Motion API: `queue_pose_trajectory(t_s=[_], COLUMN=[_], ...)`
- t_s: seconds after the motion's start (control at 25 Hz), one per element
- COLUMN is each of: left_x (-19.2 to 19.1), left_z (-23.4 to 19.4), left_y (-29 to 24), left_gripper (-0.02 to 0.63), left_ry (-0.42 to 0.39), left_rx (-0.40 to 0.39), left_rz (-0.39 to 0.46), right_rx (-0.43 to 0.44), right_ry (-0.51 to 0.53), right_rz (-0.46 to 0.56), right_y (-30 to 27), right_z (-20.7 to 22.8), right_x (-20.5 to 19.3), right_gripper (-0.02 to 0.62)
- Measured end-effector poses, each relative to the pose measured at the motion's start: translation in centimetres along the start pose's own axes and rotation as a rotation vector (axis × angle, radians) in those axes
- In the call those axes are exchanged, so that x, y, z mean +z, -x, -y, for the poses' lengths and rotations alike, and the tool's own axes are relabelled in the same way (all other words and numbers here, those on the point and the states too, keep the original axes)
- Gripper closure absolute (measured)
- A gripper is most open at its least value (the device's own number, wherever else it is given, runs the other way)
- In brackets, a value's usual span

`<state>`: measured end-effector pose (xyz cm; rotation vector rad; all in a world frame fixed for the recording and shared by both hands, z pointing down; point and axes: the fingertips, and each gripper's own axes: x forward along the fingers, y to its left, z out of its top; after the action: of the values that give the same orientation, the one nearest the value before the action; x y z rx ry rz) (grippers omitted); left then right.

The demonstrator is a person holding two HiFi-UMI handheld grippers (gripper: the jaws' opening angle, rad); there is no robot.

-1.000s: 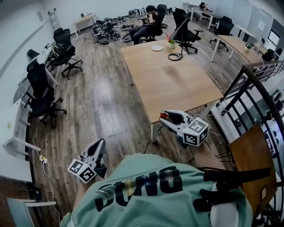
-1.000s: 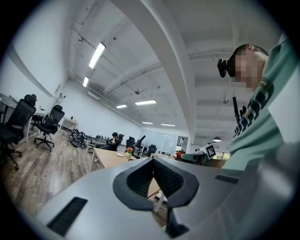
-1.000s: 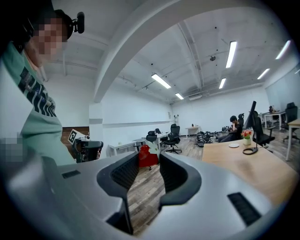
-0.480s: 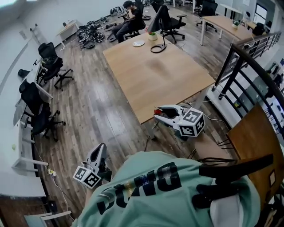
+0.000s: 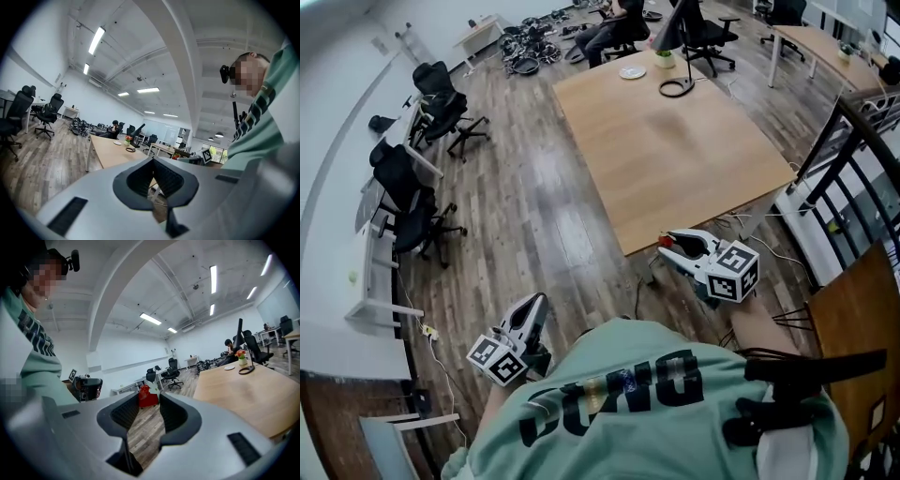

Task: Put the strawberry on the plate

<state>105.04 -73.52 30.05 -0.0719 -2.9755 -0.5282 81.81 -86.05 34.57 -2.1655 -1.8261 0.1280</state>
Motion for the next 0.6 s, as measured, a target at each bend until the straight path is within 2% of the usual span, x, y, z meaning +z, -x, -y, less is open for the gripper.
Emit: queue_pose_trajectory(t_s=[0.2, 0.32, 0.44, 0.6], left_x=[-0.1, 0.0, 1.0, 3.8], left_z=[-2.9, -6.5, -12.0, -21.7], left_y=[-0.8, -0.6, -0.1, 0.7], left_gripper=[0.601, 0.601, 0.601, 0.601], left_ry=[0.034, 0.047, 0.058, 0.081], left_rx=[-0.004, -0.009, -0.012, -0.012], left_rz=[0.021, 0.030, 0.063, 0.111], right_rx=[0.025, 0.020, 0.008, -0.006], right_ry=[0.020, 0.035, 0.067, 0.075], right_rz=[-0.036, -0.054, -0.068, -0.070], right_y=[-3.7, -7.2, -12.4, -22.2], right_z=[0.8, 1.3, 1.8, 2.7], right_x=[0.0, 0.4, 1.3, 3.3], right_gripper=[0.453, 0.453, 0.453, 0.453])
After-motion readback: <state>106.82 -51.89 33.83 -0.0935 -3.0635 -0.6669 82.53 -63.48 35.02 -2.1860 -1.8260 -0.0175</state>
